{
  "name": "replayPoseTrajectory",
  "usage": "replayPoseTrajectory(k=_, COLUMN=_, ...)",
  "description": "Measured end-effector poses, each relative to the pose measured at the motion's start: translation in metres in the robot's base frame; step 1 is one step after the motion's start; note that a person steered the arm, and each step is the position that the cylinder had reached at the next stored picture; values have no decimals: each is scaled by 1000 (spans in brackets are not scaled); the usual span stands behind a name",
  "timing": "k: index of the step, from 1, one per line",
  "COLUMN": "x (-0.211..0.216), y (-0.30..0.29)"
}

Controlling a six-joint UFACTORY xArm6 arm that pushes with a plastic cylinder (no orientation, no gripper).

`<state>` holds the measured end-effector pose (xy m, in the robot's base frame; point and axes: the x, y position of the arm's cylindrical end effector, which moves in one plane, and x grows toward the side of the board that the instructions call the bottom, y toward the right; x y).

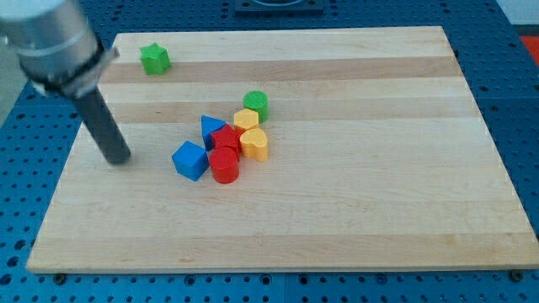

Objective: Separate the red circle from the group of blocks

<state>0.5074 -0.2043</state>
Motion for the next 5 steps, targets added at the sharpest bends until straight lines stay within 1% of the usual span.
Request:
replayPoseTrajectory(k=1, x=27, y=18)
replayPoseTrajectory(k=4, x=22, y=26)
replayPoseTrajectory(k=5, x=6, y=75)
